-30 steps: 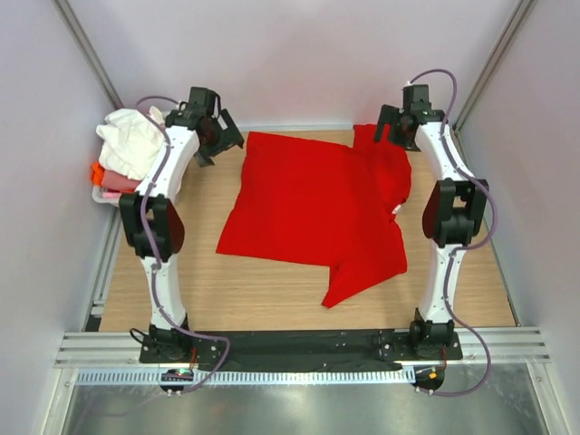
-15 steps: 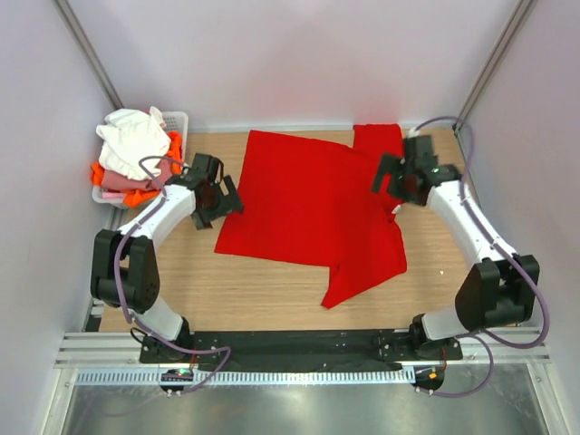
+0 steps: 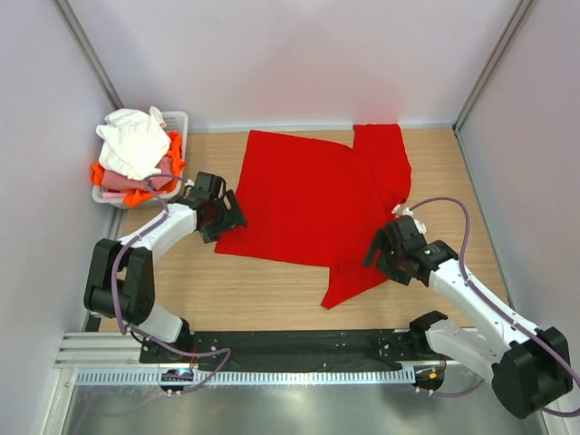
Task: Fold and stack the t-shirts
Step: Flatten the tshirt out
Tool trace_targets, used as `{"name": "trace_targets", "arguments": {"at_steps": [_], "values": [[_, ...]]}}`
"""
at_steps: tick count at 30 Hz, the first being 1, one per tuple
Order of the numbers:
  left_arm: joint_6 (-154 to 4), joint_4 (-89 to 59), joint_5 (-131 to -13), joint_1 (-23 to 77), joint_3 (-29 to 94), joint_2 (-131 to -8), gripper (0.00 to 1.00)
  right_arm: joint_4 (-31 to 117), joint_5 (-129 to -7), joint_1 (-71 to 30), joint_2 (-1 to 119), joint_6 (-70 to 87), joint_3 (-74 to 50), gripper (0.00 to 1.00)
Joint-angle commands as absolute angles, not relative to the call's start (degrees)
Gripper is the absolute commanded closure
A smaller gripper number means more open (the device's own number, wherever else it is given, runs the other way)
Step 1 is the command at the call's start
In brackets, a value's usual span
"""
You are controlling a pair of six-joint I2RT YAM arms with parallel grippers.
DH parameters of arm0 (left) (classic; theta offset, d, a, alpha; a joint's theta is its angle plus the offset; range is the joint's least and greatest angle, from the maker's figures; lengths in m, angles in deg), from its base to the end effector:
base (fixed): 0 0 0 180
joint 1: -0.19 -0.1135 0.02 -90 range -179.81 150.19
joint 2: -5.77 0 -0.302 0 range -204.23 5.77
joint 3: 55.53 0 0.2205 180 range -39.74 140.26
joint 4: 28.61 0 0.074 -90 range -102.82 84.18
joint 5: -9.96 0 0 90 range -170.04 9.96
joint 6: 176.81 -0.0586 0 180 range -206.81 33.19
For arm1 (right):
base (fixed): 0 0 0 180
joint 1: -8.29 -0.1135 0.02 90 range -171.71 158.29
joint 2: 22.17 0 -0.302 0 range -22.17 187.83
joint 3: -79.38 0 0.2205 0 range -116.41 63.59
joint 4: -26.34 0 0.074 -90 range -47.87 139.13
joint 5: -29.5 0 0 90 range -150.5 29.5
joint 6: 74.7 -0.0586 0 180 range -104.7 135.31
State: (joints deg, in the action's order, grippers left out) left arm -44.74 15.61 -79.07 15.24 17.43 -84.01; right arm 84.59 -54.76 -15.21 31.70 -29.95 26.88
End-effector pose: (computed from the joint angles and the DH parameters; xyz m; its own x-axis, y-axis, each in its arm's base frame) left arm 0.2838 -0.0773 0.2357 -0.8065 -0.4769 -0.3495 -0.3675 0.8674 -0.3354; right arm 0.1209 0.0462 0.2380 -0.8058 0.4202 -0.4173 0.3152 0.9009 0.2984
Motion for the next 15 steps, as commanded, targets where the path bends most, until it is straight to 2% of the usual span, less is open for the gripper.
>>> {"name": "trace_targets", "arguments": {"at_steps": [1,6,11,15], "values": [[-42.87,11.88,-78.98,17.06,14.42,-77.65,0.14,81.95,-58.12,-15.96,32.68,-34.97,30.01,0.20],[-42.95,13.81,-76.71,19.61,12.65,-72.03,0.15,79.40,-58.39,-17.63,34.25,-36.46,34.58,0.31],[-45.66,20.92,-76.96,19.79,13.87,-64.73,0.14,75.28,-57.96,-17.99,37.24,-37.08,36.96,0.32],[-49.09,27.42,-78.63,19.79,17.74,-60.16,0.11,72.37,-55.24,-18.07,40.49,-35.94,35.82,0.44]]}}
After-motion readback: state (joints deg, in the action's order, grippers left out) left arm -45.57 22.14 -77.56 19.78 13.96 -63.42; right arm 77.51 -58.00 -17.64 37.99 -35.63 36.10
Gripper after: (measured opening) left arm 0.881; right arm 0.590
